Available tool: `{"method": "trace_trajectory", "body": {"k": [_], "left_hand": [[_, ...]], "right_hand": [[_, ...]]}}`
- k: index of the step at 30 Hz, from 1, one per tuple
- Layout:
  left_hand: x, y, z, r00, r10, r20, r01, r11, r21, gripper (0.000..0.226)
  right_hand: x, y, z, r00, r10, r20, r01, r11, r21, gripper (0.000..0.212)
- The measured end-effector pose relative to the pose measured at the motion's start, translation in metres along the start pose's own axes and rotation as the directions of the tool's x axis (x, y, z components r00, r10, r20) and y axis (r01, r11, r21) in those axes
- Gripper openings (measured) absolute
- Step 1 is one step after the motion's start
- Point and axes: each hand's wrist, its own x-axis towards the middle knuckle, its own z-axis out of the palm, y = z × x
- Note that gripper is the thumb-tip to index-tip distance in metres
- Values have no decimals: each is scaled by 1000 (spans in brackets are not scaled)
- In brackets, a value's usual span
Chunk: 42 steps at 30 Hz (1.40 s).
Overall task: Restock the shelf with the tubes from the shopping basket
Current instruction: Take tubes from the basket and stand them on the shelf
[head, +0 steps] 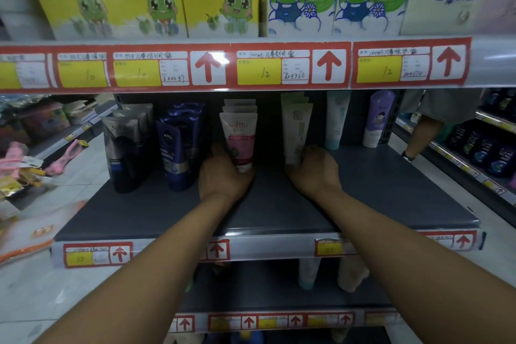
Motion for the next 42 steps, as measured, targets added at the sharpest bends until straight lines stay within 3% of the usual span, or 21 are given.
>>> {"method": "trace_trajectory", "body": {"k": [5,16,22,30,42], "left_hand": [[-14,1,-10,999,24,47,-26,998,48,64],[-67,14,-53,978,121,170,-148,977,155,53],[-104,24,-79,978,151,145,-174,972,161,44],[-153,30,-100,974,186,132,-206,966,158,50],[-217,24,-95,967,201,154,-224,964,143,45]], "right_hand": [[-14,0,-6,996,-56,65,62,994,-94,56],[-80,-4,-53,988,-75,132,100,976,-195,43],[-120,-6,-76,987,-126,96,144,968,-207,40],[-171,-7,-98,984,-164,70,175,962,-209,40],[-233,12,-92,983,-176,52,183,963,-200,33]]}}
